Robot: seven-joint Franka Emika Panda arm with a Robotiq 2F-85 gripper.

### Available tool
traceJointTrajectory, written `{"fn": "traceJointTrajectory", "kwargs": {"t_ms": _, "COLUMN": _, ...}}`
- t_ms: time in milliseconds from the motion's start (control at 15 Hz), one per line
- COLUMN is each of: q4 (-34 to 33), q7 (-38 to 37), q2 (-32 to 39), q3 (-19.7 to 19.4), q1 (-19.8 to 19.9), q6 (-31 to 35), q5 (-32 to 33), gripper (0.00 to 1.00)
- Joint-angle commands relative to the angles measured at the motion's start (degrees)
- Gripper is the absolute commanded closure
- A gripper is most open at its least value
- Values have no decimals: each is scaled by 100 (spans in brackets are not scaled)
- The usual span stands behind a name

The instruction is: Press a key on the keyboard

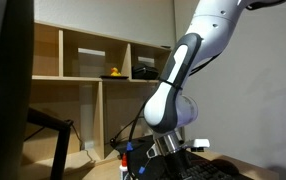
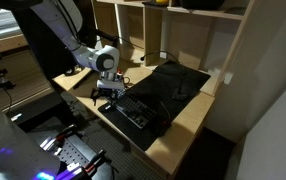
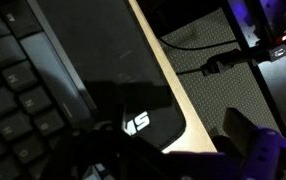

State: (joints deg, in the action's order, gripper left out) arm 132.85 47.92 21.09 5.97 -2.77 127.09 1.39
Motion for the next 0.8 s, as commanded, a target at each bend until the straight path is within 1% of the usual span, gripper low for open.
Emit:
{"fn": "traceJointTrajectory", "kwargs": {"t_ms": 0, "q4": 382, "q7": 74, "q2": -825, "q3": 208, "q1": 88, "q6": -144, "q5": -12, "gripper": 0}}
{"fn": "traceJointTrajectory", "kwargs": {"t_ms": 67, "q4": 404, "q7": 10, "q2": -998, "q3": 204, "q1": 48, "q6": -204, "q5": 40, "gripper": 0}}
{"fn": "traceJointTrajectory", "kwargs": {"t_ms": 133, "q4": 107, "q7": -12, "q2": -469, "q3": 170, "q1": 48, "q6": -114, "q5": 17, "gripper": 0}}
{"fn": "traceJointTrajectory", "kwargs": {"t_ms": 200, "q4": 131, "q7": -9, "q2": -618, "q3": 175, "q1": 30, "q6": -153, "q5": 10, "gripper": 0}}
{"fn": "traceJointTrajectory", "kwargs": {"t_ms": 333, "q4": 131, "q7": -8, "q2": -625, "q3": 176, "q1": 31, "q6": -152, "q5": 10, "gripper": 0}}
{"fn": "traceJointTrajectory", "kwargs": {"t_ms": 467, "q4": -207, "q7": -196, "q2": -89, "q3": 141, "q1": 2, "q6": -72, "q5": 62, "gripper": 0}}
{"fn": "traceJointTrajectory", "kwargs": {"t_ms": 600, "q4": -453, "q7": -395, "q2": 229, "q3": 145, "q1": 3, "q6": 152, "q5": 24, "gripper": 0}}
{"fn": "traceJointTrajectory", "kwargs": {"t_ms": 667, "q4": -402, "q7": -425, "q2": 249, "q3": 160, "q1": 43, "q6": 317, "q5": -13, "gripper": 0}}
{"fn": "traceJointTrajectory", "kwargs": {"t_ms": 733, "q4": -223, "q7": -325, "q2": -33, "q3": 211, "q1": 69, "q6": 103, "q5": 30, "gripper": 0}}
